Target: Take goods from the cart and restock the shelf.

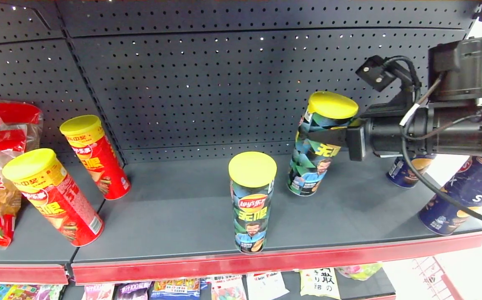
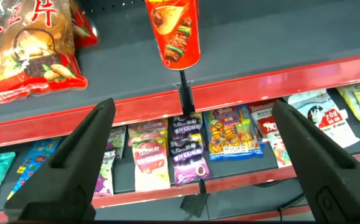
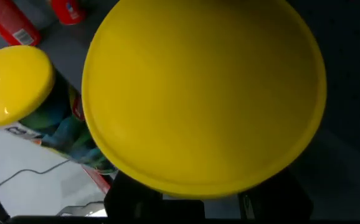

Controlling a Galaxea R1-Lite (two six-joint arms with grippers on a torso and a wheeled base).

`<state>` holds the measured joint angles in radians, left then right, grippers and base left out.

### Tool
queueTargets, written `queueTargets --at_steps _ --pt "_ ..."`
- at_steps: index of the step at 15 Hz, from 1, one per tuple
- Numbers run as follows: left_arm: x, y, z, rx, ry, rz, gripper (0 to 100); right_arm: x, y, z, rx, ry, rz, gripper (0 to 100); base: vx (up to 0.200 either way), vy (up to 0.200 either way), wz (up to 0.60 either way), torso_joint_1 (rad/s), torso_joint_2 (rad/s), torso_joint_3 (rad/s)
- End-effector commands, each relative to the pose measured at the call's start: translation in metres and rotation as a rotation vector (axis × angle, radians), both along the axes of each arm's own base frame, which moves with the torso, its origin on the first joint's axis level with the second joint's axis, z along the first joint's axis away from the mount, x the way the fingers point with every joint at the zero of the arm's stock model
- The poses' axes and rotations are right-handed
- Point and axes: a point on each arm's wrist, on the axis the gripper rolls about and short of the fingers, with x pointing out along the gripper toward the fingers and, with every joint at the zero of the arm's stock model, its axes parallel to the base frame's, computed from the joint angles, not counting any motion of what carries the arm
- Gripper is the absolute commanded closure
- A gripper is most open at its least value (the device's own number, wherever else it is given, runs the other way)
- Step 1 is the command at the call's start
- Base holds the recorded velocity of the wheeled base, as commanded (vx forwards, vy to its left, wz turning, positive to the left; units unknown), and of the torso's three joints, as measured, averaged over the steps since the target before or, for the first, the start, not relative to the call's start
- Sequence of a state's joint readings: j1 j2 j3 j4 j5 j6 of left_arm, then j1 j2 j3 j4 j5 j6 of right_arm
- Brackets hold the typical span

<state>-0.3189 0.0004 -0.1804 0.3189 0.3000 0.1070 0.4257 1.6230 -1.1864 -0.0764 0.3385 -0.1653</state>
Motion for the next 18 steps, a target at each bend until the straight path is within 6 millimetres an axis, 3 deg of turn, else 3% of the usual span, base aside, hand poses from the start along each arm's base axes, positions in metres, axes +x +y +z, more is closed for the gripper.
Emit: queueTargets --at_steps 1,4,9,18 --pt "0.000 0.000 0.000 0.000 -0.001 0.000 0 0.021 0.017 -0.012 -0.012 0.026 0.019 100 0.000 0.000 0.00 0.000 0.00 0.000" --pt "0.000 0.000 0.000 0.000 -0.001 0.000 0 0.037 0.034 -0.011 -0.009 0.012 0.037 100 0.000 0.000 0.00 0.000 0.00 0.000" --pt "0.000 0.000 0.000 0.015 -0.001 -0.002 0 0.046 0.061 -0.017 -0.014 0.012 0.081 100 0.000 0.000 0.00 0.000 0.00 0.000" --pt "0.000 0.000 0.000 0.017 -0.001 0.003 0 0.061 0.079 -0.035 -0.038 0.026 0.073 100 0.000 0.000 0.00 0.000 0.00 0.000"
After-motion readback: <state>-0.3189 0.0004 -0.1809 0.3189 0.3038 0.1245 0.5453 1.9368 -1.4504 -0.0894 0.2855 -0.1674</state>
